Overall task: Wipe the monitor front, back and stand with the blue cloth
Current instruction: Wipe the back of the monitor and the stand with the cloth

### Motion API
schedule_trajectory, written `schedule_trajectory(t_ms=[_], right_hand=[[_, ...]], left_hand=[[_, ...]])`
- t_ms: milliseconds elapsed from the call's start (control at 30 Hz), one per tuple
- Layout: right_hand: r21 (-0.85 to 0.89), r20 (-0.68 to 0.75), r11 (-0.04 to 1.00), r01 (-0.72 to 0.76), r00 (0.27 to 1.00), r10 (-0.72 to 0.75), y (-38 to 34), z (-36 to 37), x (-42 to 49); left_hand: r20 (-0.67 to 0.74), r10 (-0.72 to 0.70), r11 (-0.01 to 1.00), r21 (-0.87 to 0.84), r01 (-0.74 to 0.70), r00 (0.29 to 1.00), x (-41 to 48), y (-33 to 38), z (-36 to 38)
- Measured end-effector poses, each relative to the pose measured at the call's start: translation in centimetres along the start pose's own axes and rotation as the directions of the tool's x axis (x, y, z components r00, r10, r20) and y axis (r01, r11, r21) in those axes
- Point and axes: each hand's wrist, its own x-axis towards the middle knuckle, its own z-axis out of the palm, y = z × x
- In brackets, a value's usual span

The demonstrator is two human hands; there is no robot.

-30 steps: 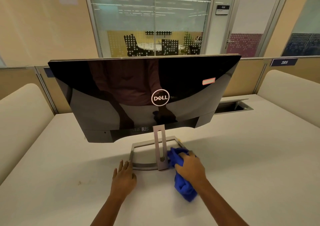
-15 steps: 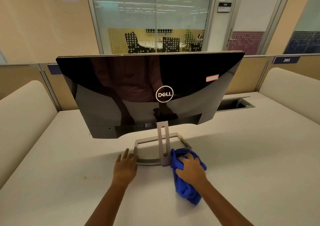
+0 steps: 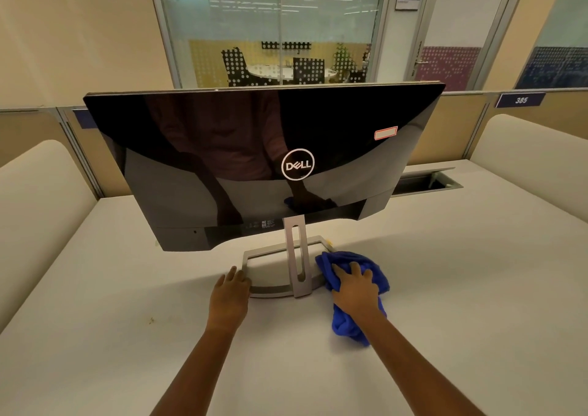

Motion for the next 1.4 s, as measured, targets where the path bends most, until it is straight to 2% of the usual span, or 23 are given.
schedule_trajectory(t_ms=[200,267,367,433,500,567,633,700,967,1067,1167,1233,1333,1400], right_hand=[[0.081,-0.004,0.989,0.124,0.992,-0.124,-2.1,1.8,-3.5],[0.217,-0.035,0.968,0.124,0.992,-0.119,-1.6,1.3,-3.6],[0.511,-0.183,0.847,0.143,0.982,-0.055,-1.6,-0.8,-3.7],[0.608,-0.322,0.759,0.231,0.946,-0.030,-3.0,-2.5,-3.6],[0.619,-0.457,0.708,0.340,0.889,-0.027,-4.9,-4.1,-2.9],[0.496,-0.505,0.780,0.382,0.857,-0.099,-6.6,-4.6,-2.2],[0.329,-0.448,0.890,0.315,0.882,-0.147,-7.7,-3.8,-1.4],[0.194,-0.387,0.953,0.232,0.911,-0.143,-8.1,-2.4,-1.5],[0.074,-0.254,0.980,0.186,0.953,-0.162,-6.0,2.5,-3.6],[-0.018,-0.275,0.991,0.133,0.952,-0.133,-5.7,2.5,-4.2],[0.057,-0.178,0.991,0.125,0.978,-0.113,-6.1,1.3,-4.3],[0.200,-0.136,0.973,0.116,0.987,-0.090,-6.1,0.5,-4.4],[0.421,-0.131,0.897,0.131,0.988,-0.082,-6.6,0.2,-5.2],[0.474,-0.193,0.854,0.216,0.971,-0.138,-7.7,0.4,-6.4]], left_hand=[[-0.001,0.001,1.000,-0.002,-0.001,1.000,-0.1,0.0,0.2],[0.003,0.006,1.000,-0.003,-0.006,1.000,-0.2,0.1,0.1],[0.001,0.010,1.000,-0.019,-0.010,1.000,-0.5,0.3,0.2],[-0.004,0.005,0.999,-0.048,-0.005,1.000,-0.7,0.3,0.3],[-0.008,0.008,0.997,-0.073,-0.009,1.000,-0.9,0.2,0.3],[-0.014,0.022,0.995,-0.100,-0.023,1.000,-1.0,-0.1,0.2],[-0.016,0.027,0.991,-0.134,-0.029,0.999,-1.1,-0.4,0.1],[-0.022,0.030,0.987,-0.160,-0.034,0.999,-1.6,-0.6,0.1],[0.037,0.041,0.981,-0.188,-0.034,0.998,-3.3,-1.2,0.7],[0.057,0.040,0.985,-0.169,-0.029,0.998,-3.6,-1.2,0.7],[0.062,0.036,0.983,-0.181,-0.025,0.997,-3.8,-1.4,0.6],[0.067,0.032,0.984,-0.179,-0.020,0.997,-4.1,-1.7,0.4],[0.066,0.009,0.983,-0.182,0.004,0.998,-4.3,-2.8,0.2],[0.060,-0.018,0.979,-0.204,0.030,0.998,-4.1,-3.5,0.1]])
